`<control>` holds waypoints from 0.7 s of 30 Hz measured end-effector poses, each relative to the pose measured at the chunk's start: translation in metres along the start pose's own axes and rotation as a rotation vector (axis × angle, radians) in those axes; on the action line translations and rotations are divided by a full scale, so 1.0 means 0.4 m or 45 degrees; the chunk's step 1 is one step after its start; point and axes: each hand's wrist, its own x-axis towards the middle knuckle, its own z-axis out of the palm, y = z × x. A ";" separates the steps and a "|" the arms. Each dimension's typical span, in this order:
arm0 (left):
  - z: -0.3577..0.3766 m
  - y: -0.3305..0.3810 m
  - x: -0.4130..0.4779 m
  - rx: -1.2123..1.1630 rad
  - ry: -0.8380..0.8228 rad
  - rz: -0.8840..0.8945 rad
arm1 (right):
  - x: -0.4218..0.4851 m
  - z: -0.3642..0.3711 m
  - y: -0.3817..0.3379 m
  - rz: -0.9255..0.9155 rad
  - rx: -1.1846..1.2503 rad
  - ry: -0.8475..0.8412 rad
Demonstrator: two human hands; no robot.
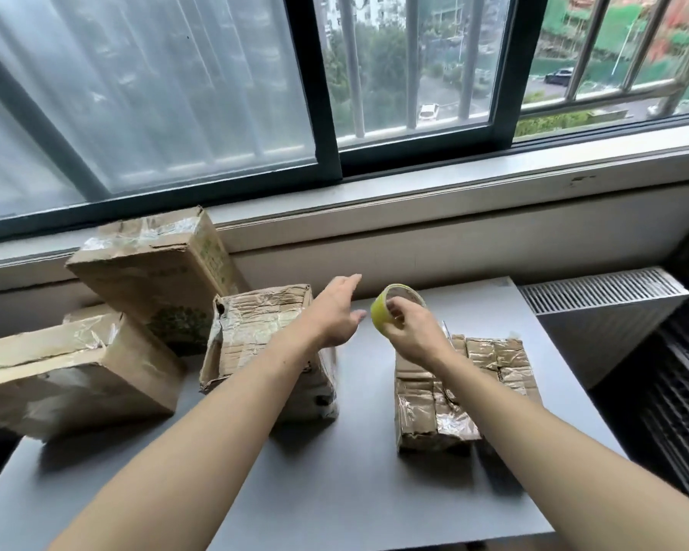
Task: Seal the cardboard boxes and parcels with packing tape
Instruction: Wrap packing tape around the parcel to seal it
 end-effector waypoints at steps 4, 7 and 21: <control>-0.039 0.003 -0.003 -0.203 0.173 0.080 | 0.010 -0.016 -0.087 -0.139 0.202 0.011; -0.055 -0.008 -0.021 -0.389 0.467 0.082 | 0.020 -0.013 -0.137 -0.196 0.272 0.023; -0.259 -0.116 -0.187 -0.453 0.963 -0.089 | 0.050 0.062 -0.417 -0.552 0.585 -0.287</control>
